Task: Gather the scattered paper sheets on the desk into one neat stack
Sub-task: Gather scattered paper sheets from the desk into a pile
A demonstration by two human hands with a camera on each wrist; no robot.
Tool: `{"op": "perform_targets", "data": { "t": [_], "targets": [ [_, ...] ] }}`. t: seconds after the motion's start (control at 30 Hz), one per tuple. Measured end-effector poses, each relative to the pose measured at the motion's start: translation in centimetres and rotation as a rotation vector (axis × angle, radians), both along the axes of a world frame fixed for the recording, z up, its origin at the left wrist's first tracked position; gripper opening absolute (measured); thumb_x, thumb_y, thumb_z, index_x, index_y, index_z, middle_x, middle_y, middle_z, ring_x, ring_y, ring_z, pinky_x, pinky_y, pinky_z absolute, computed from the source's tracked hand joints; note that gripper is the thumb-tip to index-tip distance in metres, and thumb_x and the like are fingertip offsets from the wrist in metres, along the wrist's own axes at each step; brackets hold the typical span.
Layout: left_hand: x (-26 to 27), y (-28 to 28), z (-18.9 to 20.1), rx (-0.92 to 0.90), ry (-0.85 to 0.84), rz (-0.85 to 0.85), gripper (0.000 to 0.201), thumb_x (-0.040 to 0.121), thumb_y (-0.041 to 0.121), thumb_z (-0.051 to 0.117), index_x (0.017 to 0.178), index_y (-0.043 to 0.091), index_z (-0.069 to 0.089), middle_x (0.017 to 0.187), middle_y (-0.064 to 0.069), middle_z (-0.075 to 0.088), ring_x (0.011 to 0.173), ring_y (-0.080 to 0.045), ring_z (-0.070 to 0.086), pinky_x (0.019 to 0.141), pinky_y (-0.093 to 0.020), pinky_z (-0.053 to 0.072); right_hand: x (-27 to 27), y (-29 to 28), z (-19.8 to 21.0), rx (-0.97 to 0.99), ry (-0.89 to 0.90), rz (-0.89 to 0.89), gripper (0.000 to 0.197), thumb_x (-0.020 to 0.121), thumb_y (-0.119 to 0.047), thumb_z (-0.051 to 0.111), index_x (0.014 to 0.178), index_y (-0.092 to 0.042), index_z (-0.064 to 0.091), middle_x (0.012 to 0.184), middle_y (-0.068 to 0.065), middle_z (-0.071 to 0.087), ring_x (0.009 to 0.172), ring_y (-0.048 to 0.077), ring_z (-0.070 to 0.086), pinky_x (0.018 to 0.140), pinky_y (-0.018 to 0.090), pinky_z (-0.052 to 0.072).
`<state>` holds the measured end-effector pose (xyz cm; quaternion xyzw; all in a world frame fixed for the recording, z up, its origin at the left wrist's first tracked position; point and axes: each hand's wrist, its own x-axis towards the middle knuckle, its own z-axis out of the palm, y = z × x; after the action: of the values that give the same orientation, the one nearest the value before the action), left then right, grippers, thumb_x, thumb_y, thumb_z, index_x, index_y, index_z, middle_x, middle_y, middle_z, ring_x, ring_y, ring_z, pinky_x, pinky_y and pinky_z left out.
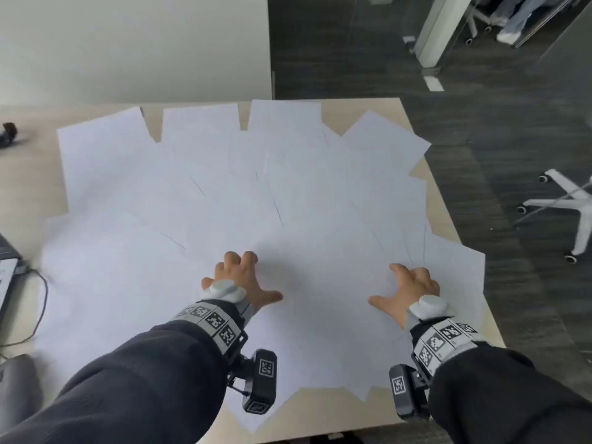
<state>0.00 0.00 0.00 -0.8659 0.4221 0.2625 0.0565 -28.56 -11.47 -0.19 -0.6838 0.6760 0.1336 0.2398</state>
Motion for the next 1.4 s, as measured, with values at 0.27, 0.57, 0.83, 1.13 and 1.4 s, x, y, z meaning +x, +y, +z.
{"op": "perform_targets", "data": {
  "t": [0.27,0.57,0.83,1.13,1.4],
  "targets": [
    [-0.5,-1.4,-0.3,0.120,-0.004,0.069,0.084,0.061,0.072,0.078,0.125,0.035,0.039,0.109,0.007,0.047,0.100,-0.019,0.050,0.089,-0.042,0.040,-1.1,-1.7,-1.1,0.030,0.007,-0.003,0.088,0.067,-0.057,0.074,0.142,-0.041,0.032,0.139,0.003,0.032,0.128,0.033,0.038,0.102,0.043,0.044],
    [-0.8,-1.0,-0.3,0.144,-0.005,0.053,0.062,0.074,0.066,0.068,0.128,0.038,0.051,0.121,0.007,0.050,0.112,-0.018,0.045,0.097,-0.045,0.042,-2.5,-3.3,-1.7,0.109,-0.062,-0.031,0.084,0.063,-0.051,0.079,0.131,-0.025,0.038,0.117,0.006,0.055,0.097,0.030,0.062,0.087,0.043,0.054],
    [0.7,2.2,-0.9,-0.192,0.250,0.343,0.014,0.091,0.034,0.065,0.090,0.024,0.056,0.079,-0.001,0.067,0.068,-0.023,0.064,0.059,-0.032,0.048,-4.2,-4.0,-2.1,0.074,-0.096,-0.095,0.078,0.068,-0.042,0.082,0.133,-0.023,0.043,0.133,0.010,0.043,0.107,0.033,0.058,0.093,0.039,0.049],
    [-1.0,2.0,-2.9,-0.472,0.732,0.947,0.023,0.075,0.032,0.065,0.095,0.022,0.070,0.090,-0.011,0.076,0.086,-0.037,0.073,0.085,-0.056,0.059,-3.6,-4.3,-2.2,0.112,-0.098,-0.039,0.061,0.078,-0.034,0.075,0.130,-0.023,0.044,0.119,0.007,0.057,0.086,0.026,0.058,0.076,0.031,0.046],
    [-7.3,-0.6,-3.0,-0.449,0.976,0.968,0.009,0.093,0.019,0.069,0.101,0.016,0.070,0.099,-0.014,0.076,0.092,-0.036,0.073,0.086,-0.057,0.059,-2.9,-1.5,-1.8,0.021,-0.158,0.166,0.057,0.082,-0.053,0.061,0.136,-0.038,0.048,0.130,-0.002,0.047,0.120,0.023,0.050,0.100,0.039,0.045]
  ]
}}
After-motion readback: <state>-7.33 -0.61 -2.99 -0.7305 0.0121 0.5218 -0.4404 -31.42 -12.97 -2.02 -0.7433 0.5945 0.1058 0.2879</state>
